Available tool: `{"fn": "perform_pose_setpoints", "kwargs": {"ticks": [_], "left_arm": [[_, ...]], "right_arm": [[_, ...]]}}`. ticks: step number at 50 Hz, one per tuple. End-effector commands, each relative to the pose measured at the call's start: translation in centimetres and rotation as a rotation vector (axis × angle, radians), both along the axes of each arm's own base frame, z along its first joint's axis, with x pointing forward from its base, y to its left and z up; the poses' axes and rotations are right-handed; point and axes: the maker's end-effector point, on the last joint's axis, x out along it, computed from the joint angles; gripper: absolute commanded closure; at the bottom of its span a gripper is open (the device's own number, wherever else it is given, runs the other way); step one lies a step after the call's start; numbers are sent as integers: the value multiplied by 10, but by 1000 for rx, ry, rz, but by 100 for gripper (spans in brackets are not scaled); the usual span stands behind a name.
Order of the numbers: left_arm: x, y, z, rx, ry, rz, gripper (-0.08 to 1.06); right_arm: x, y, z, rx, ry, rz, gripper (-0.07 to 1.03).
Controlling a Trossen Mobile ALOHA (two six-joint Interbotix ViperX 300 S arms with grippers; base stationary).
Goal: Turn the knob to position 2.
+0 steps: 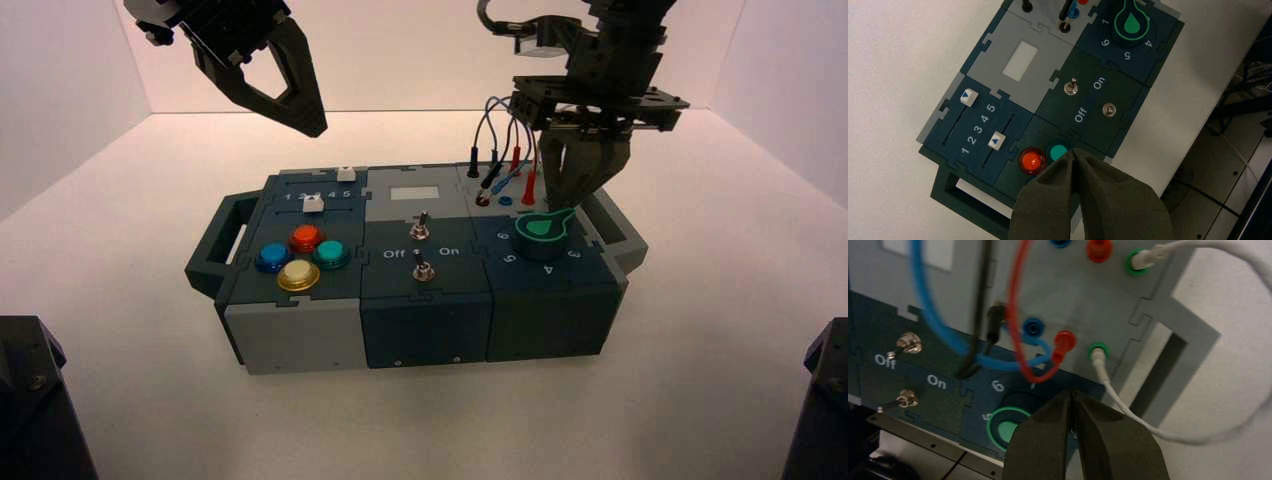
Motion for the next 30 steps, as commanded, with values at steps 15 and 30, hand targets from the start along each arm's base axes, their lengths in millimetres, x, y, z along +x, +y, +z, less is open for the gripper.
{"fn": "perform_pose_setpoints", "kwargs": {"ticks": [15,30], "left_arm": [[2,-3,4,-8,-13,-8,101],[3,-4,3,-3,-14,-10,101]], "right_arm": [[16,-14,45,19,-53,-35,99],[-12,-19,47,19,1,-28,99]]}}
